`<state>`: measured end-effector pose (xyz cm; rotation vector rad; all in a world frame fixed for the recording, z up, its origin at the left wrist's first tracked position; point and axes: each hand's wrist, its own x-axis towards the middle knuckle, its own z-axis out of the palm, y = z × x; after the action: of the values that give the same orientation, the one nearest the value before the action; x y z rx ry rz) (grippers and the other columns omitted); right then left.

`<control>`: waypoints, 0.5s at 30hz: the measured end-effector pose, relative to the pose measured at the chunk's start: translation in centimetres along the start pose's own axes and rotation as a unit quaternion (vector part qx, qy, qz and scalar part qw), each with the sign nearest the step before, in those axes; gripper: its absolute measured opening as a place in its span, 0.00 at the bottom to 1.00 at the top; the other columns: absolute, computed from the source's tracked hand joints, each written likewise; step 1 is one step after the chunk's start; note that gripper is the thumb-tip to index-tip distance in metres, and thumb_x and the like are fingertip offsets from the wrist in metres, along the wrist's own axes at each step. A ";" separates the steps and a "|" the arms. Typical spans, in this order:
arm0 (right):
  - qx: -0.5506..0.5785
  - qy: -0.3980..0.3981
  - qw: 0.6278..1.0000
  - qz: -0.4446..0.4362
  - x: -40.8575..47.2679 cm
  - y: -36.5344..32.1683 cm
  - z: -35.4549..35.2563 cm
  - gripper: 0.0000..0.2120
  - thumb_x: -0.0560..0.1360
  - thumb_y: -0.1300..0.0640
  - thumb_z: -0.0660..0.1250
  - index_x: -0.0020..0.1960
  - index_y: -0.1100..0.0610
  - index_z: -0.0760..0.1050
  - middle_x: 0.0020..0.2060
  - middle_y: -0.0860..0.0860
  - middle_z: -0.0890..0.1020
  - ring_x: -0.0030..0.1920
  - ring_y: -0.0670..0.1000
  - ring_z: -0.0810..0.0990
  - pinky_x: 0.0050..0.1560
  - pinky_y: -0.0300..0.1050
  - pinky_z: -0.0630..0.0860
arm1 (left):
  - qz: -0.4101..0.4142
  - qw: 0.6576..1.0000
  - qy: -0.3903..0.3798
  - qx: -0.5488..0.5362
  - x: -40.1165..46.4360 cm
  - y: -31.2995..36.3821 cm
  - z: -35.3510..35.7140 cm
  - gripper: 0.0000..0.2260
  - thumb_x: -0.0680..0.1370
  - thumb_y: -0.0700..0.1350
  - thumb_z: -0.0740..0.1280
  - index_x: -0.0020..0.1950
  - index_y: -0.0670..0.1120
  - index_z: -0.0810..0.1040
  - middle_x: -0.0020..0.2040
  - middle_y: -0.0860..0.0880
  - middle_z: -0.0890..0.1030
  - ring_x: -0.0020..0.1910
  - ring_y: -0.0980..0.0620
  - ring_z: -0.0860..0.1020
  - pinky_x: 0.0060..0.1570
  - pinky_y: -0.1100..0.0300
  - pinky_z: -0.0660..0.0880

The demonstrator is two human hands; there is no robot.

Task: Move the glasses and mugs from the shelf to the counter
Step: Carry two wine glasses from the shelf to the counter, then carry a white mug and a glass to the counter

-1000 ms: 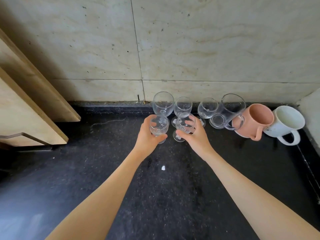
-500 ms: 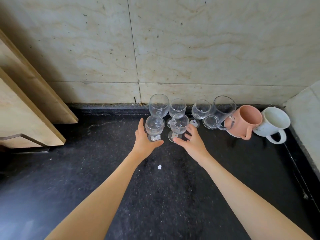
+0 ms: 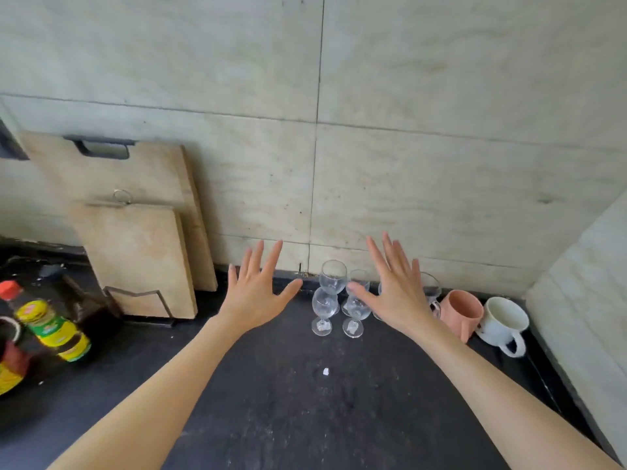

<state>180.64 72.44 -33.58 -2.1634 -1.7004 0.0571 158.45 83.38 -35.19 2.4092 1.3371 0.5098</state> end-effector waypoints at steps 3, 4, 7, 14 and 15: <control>-0.047 0.037 0.995 -0.084 1.4 -4.8 -3.2 0.38 0.71 0.29 0.49 0.68 0.39 0.28 0.71 0.44 0.30 0.73 0.48 0.29 0.72 0.61 0.35 | 0.017 0.993 0.087 0.079 -2.3 -0.1 -6.7 0.33 0.73 0.71 0.46 0.71 0.65 0.33 0.78 0.51 0.40 0.76 0.47 0.38 0.72 0.42 0.37; -0.051 0.048 0.991 -0.112 1.6 -6.5 -4.2 0.38 0.70 0.29 0.48 0.68 0.39 0.27 0.71 0.44 0.30 0.72 0.48 0.28 0.71 0.61 0.34 | 0.014 0.989 0.108 0.105 -3.5 -0.3 -8.8 0.32 0.72 0.72 0.44 0.70 0.65 0.31 0.78 0.51 0.39 0.76 0.47 0.38 0.72 0.42 0.36; -0.052 0.072 0.979 -0.186 1.4 -11.5 -6.6 0.40 0.70 0.28 0.49 0.72 0.41 0.32 0.70 0.45 0.30 0.73 0.50 0.30 0.71 0.64 0.35 | -0.030 0.971 0.173 0.165 -8.0 -0.5 -14.5 0.32 0.70 0.72 0.39 0.69 0.65 0.31 0.78 0.51 0.40 0.76 0.47 0.38 0.71 0.41 0.36; 0.002 0.069 0.937 -0.343 -5.0 -22.7 -8.2 0.40 0.69 0.27 0.48 0.69 0.40 0.27 0.71 0.46 0.31 0.74 0.52 0.32 0.70 0.66 0.34 | -0.158 0.930 0.250 0.217 -23.5 0.3 -20.1 0.32 0.73 0.68 0.47 0.75 0.62 0.41 0.79 0.51 0.44 0.77 0.46 0.41 0.71 0.40 0.38; 0.009 0.061 0.929 -0.366 -6.4 -24.6 -7.9 0.41 0.68 0.27 0.48 0.70 0.40 0.29 0.71 0.46 0.32 0.75 0.52 0.33 0.71 0.67 0.35 | -0.181 0.925 0.254 0.217 -26.1 0.1 -20.4 0.32 0.74 0.68 0.48 0.75 0.62 0.42 0.79 0.51 0.45 0.77 0.46 0.41 0.72 0.40 0.39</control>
<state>158.25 68.93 -19.65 -1.3585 -2.2908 -0.2579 136.15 63.34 -21.00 2.3418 2.2744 0.8434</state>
